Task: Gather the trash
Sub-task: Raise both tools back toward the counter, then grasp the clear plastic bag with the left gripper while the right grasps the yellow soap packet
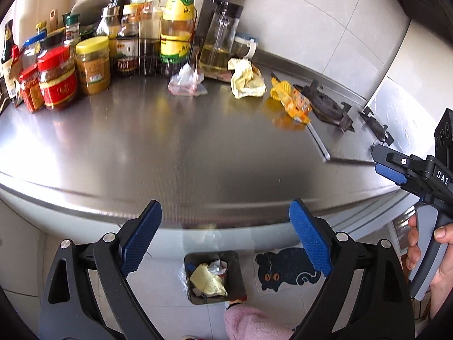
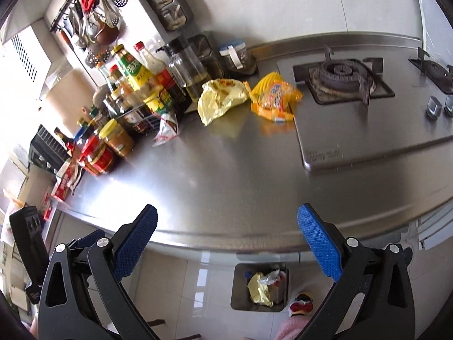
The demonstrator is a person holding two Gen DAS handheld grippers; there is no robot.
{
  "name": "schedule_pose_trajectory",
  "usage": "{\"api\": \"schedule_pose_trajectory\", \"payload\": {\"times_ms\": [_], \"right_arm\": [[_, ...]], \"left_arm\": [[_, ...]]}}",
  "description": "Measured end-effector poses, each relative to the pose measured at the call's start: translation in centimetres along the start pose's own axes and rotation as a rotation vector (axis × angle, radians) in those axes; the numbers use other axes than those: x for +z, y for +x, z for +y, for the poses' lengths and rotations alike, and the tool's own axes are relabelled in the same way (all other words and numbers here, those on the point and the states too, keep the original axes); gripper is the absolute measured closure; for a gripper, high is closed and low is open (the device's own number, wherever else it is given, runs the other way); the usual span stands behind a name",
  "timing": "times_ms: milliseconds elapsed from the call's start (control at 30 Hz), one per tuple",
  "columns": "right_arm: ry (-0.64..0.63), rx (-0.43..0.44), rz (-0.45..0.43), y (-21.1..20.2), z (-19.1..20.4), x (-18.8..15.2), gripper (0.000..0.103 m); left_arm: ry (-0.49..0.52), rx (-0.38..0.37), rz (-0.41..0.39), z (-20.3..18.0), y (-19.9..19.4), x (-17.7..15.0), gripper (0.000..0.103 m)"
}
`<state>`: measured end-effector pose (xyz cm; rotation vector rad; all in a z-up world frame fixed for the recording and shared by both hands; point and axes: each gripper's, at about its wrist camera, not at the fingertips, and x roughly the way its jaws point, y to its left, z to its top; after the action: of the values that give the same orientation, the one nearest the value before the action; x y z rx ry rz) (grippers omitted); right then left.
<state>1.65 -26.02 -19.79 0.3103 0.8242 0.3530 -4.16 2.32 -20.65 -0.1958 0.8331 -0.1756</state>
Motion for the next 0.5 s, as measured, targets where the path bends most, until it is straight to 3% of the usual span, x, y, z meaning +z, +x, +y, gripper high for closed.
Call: {"api": "schedule_pose_trajectory", "payload": {"times_ms": [233, 500], "right_arm": [[-0.046, -0.032, -0.029, 3.5, -1.1, 5.8, 0.003], [-0.026, -0.057, -0.011, 9.2, -3.1, 9.9, 0.005]], "left_arm": [[-0.007, 0.037, -0.066, 0.2, 2.9, 6.1, 0.015], [-0.031, 0.102, -0.077, 1.4, 8.7, 11.4, 0.022]]}}
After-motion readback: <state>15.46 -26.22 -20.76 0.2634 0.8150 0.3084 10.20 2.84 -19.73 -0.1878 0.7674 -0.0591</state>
